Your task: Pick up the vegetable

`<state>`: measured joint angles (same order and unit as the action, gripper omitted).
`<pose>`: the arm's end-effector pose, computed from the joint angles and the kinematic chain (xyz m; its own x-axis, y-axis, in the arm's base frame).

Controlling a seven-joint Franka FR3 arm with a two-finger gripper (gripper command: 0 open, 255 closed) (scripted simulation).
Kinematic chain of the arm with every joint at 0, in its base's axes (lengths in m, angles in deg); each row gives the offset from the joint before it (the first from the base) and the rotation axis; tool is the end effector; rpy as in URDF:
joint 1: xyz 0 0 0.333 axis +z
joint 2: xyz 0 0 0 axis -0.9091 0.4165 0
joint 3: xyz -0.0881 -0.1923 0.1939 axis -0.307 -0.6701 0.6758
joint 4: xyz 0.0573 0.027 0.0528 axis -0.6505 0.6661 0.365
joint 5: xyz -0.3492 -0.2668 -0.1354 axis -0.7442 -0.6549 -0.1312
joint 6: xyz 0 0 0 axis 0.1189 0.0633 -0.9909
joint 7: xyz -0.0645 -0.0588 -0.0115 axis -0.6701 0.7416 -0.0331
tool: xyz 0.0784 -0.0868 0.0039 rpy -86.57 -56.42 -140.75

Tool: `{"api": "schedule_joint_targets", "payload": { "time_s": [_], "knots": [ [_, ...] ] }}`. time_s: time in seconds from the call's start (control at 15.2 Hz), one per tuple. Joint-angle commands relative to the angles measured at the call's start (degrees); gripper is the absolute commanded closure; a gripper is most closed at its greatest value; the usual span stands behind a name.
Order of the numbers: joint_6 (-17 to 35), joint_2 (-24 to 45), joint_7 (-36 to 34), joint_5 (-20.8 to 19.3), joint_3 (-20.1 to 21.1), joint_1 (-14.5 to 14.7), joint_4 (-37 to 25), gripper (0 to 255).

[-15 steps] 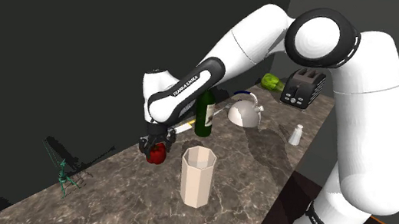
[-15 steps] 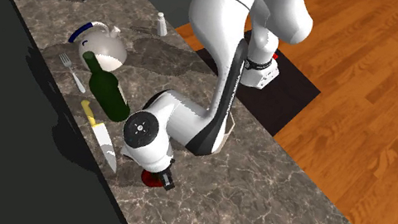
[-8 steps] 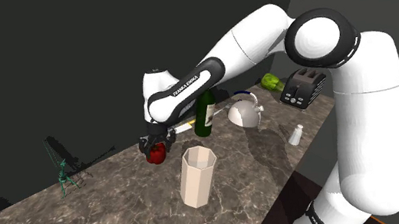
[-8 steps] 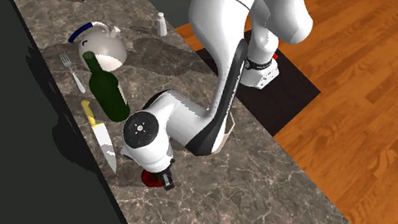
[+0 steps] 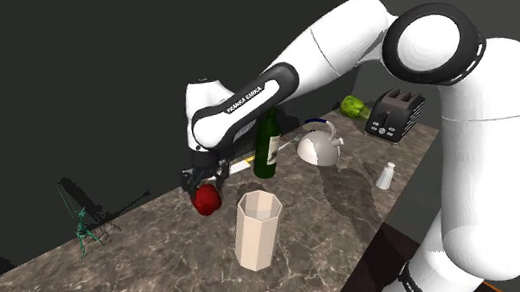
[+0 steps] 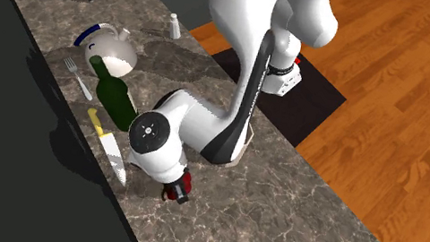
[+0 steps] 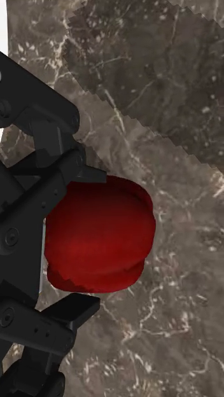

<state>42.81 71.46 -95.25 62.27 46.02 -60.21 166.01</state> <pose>0.6066 0.2385 0.1863 0.9882 -0.1375 -0.0671 -0.1397 -0.9897 -0.0300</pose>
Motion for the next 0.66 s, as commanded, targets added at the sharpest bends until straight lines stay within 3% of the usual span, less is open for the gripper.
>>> {"api": "schedule_joint_targets", "payload": {
  "time_s": [0.0,0.59],
  "knots": [
    [-1.3,-1.1,0.2,0.4,0.2,-0.2,-0.3,255],
    [-5.8,-4.4,0.7,1.5,0.7,-0.6,-1.6,255]
  ]
}}
